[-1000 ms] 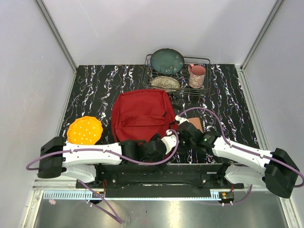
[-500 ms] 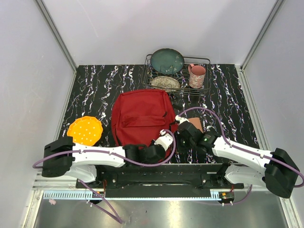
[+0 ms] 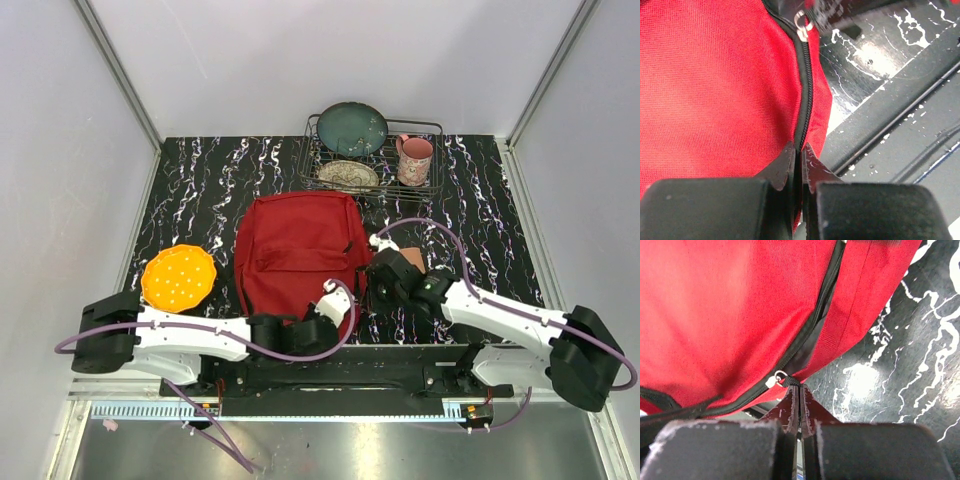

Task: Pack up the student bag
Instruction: Zip the student bag at the center of the board.

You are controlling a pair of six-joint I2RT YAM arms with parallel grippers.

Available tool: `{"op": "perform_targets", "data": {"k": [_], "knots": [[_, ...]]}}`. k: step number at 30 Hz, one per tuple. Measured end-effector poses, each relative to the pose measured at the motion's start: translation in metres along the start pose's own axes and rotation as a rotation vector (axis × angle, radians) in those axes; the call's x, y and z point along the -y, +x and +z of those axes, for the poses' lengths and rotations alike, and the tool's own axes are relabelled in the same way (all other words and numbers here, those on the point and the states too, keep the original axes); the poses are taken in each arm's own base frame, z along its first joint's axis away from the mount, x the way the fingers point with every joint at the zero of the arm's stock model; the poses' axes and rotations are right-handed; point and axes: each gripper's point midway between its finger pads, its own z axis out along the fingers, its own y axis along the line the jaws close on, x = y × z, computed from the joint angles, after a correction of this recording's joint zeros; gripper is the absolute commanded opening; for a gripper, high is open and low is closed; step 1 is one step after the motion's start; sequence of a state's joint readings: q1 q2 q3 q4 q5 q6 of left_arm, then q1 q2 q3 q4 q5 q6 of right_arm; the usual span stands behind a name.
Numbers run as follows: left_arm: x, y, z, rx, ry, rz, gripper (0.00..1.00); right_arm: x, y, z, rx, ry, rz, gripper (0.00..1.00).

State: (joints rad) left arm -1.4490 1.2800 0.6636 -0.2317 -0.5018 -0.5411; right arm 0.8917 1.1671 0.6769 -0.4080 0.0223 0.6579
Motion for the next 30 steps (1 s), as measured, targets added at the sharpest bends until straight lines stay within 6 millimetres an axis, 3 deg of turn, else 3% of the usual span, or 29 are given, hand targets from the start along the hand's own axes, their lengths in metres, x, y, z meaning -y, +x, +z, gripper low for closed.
{"op": "perform_targets", "data": {"k": [6,22,30], "knots": [[0.004,0.007,-0.012,0.028,-0.004,-0.047,0.0,0.005,-0.024,0.006,0.015,0.039,0.038,0.0],[-0.004,-0.001,-0.037,0.132,-0.02,-0.153,0.0,0.031,-0.045,-0.001,-0.021,0.084,0.078,0.0],[-0.009,0.002,-0.048,0.156,0.011,-0.189,0.0,0.036,-0.063,0.006,-0.019,0.092,0.101,0.0]]}}
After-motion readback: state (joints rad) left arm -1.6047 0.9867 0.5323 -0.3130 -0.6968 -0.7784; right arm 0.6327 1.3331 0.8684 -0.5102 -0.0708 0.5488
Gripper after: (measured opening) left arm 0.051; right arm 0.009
